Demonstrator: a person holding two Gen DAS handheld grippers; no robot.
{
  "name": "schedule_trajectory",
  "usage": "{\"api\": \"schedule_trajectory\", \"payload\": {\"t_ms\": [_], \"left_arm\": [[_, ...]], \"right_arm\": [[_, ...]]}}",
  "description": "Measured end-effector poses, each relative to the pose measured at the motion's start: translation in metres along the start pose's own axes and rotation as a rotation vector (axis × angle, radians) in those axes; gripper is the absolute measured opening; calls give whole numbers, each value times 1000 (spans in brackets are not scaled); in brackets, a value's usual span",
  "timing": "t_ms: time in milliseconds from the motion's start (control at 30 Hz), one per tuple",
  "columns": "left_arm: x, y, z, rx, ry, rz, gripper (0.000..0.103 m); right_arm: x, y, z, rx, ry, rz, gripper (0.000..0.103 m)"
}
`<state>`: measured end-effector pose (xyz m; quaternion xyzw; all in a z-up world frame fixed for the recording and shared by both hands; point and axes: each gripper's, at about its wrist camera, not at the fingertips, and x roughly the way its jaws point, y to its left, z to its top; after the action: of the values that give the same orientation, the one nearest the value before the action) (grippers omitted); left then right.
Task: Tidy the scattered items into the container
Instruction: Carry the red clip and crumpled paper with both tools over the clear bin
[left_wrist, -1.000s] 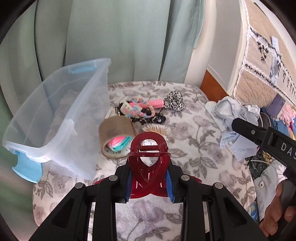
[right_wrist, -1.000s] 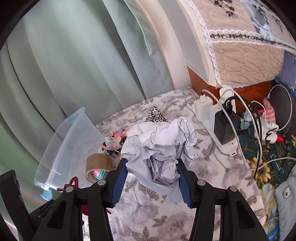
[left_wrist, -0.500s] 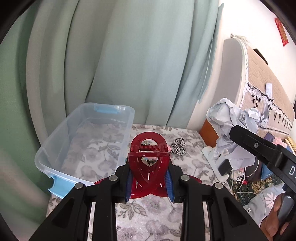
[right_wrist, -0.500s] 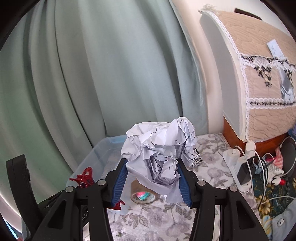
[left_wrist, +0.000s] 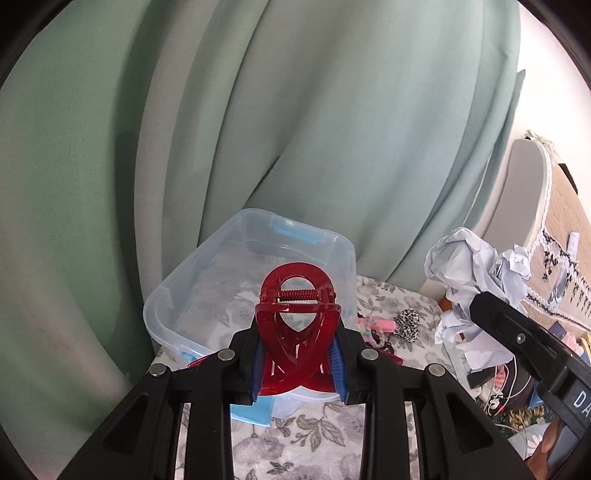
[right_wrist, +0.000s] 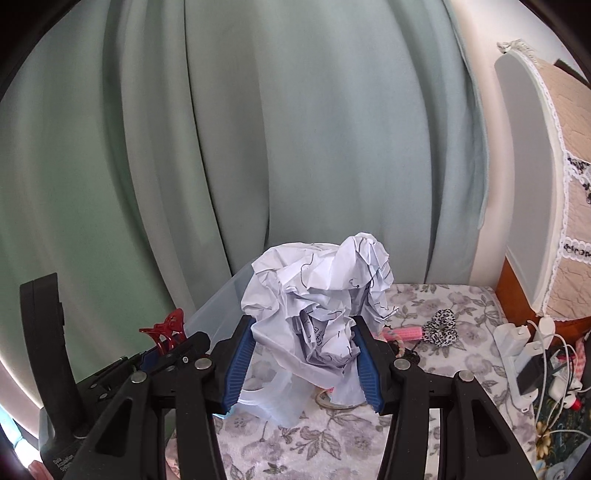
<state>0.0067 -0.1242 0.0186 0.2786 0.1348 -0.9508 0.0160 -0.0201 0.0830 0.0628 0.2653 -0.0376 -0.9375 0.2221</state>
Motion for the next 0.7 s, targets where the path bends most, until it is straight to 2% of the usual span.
{"api": "schedule_trajectory", "payload": {"t_ms": [200, 433, 500, 700], "left_arm": [[9, 19, 4, -36, 6, 22, 31], [31, 37, 8, -78, 29, 59, 31], [37, 41, 8, -85, 34, 63, 31], [55, 45, 5, -84, 61, 68, 31]], "right_arm": [[31, 20, -3, -37, 55, 38, 55], [66, 20, -7, -55, 107, 58, 55], [62, 30, -7, -55, 119, 63, 55], [85, 31, -12, -58, 169, 76, 55]]}}
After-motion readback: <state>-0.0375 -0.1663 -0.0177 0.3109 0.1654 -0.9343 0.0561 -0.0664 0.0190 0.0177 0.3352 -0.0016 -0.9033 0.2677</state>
